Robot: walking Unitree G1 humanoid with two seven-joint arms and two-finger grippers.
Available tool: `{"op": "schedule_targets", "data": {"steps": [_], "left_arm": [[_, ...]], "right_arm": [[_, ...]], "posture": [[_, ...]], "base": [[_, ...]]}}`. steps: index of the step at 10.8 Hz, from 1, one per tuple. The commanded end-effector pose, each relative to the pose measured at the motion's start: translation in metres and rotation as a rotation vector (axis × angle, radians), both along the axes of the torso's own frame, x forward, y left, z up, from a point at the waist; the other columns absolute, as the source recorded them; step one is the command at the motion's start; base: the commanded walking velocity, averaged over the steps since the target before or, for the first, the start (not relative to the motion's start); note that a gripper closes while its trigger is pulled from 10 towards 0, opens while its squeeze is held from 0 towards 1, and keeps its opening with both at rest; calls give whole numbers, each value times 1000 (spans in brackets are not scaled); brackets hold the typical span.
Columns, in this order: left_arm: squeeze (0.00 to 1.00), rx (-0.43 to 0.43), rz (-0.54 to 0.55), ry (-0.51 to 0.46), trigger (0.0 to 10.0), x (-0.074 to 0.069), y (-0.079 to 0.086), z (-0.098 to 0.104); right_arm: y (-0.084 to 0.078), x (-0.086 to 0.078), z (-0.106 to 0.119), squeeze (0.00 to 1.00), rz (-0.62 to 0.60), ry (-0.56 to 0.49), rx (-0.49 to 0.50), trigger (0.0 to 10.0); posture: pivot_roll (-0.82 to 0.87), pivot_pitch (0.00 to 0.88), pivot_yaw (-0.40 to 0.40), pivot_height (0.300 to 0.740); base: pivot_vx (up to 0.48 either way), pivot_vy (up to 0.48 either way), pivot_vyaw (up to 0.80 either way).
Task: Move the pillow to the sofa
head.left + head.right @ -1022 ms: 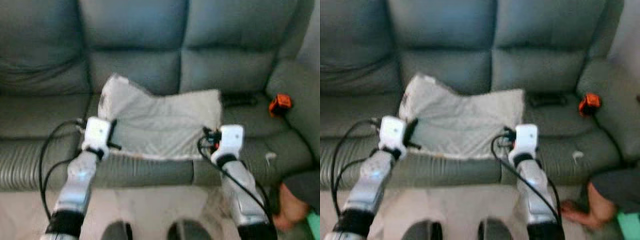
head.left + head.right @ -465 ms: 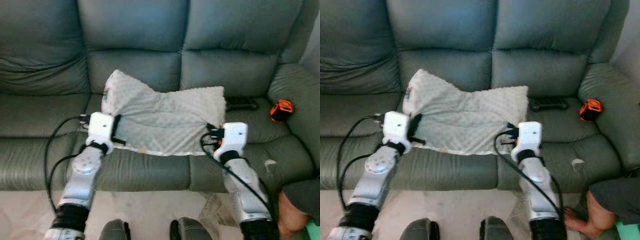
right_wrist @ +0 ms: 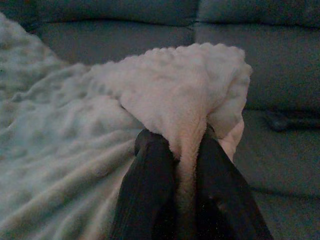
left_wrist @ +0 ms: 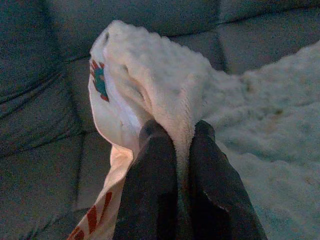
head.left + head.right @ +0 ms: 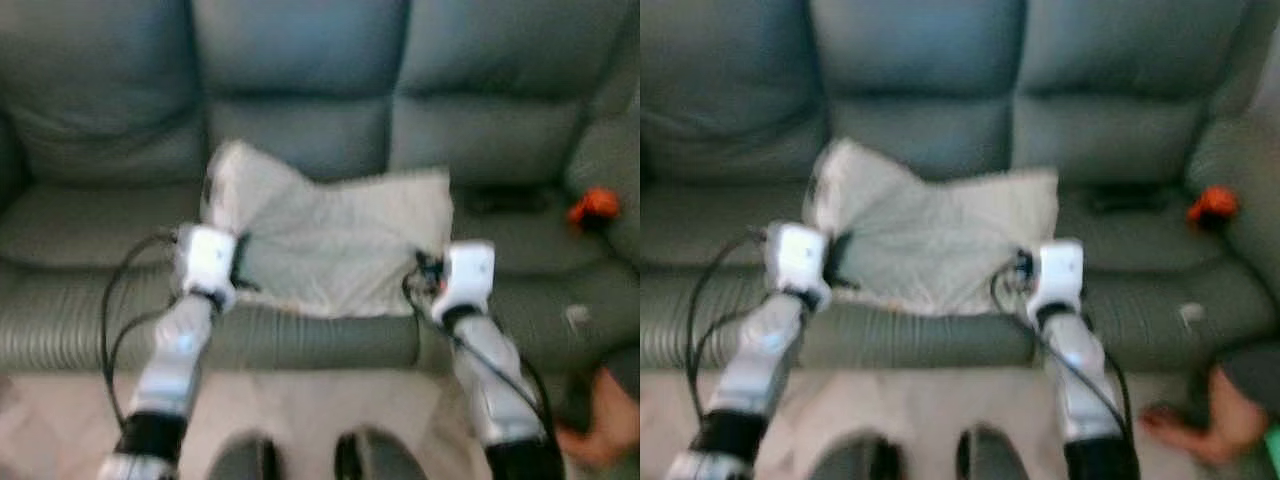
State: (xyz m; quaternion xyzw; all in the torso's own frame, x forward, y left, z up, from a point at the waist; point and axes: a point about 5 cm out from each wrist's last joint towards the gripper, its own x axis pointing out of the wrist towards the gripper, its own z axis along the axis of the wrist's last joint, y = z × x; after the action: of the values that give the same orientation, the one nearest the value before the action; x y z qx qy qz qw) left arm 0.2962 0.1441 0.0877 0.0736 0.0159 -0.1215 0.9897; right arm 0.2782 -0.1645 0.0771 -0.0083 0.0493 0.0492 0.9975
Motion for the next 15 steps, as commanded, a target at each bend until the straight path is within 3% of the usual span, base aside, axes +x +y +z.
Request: {"op": "schedule_targets", "data": {"steps": [1,6,15], "left_arm": [[0,10,9,-45,10000,2,4,9],[0,-6,-11,-55,10000,2,1,11],[0,-29,-2,-61,10000,0,0,11]], "right_arm": [[6,2,7,0,13,-36,15,10000],[7,2,6,0,13,-29,19,10000],[10,-2,4,0,32,-24,21,10000]], "posture": [[-107,132,-32,740],[-111,150,-35,740],[-112,155,-35,740]], "base": [[0,0,0],[0,0,0],[232,0,0]]}}
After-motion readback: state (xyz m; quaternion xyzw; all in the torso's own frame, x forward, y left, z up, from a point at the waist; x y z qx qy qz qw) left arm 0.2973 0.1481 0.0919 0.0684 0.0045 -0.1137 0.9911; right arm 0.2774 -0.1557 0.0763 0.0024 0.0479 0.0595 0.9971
